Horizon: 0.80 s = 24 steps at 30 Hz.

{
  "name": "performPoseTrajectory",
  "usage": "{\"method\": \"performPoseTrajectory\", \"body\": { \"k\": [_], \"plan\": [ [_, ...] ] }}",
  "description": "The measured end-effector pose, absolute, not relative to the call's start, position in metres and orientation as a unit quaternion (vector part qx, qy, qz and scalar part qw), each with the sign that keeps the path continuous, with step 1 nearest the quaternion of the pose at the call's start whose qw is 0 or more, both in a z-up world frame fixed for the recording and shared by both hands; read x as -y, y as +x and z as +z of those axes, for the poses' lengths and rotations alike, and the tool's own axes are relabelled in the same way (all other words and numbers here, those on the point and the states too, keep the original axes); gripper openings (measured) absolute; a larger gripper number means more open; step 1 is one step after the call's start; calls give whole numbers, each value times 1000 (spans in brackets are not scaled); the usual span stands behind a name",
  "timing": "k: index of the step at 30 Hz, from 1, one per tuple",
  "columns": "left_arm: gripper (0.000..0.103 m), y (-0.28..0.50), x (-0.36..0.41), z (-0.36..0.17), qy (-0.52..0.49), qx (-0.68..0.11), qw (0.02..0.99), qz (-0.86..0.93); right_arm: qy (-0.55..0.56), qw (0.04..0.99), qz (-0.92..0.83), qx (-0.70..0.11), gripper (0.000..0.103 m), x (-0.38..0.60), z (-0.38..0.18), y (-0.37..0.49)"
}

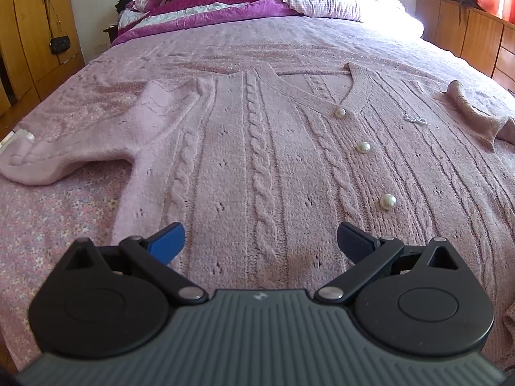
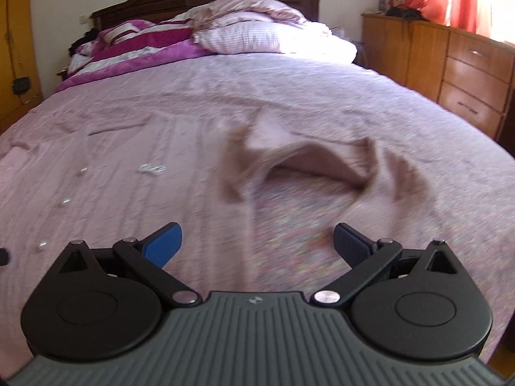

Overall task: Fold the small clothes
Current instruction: 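Move the right tool to the cardigan sleeve cuff and close on it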

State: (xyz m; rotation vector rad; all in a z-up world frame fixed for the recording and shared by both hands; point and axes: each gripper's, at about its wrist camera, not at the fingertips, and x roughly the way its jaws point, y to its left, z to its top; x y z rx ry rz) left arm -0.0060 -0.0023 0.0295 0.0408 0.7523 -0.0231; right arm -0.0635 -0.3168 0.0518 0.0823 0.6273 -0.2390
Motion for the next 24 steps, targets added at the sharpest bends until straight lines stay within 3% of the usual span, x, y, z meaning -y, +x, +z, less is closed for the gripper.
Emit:
{"method": "performPoseTrajectory", "body": {
  "k": [24],
  "plan": [
    [103, 15, 7, 26, 46, -376, 925, 13, 47, 934, -164, -313, 102, 393, 24, -43]
  ]
}}
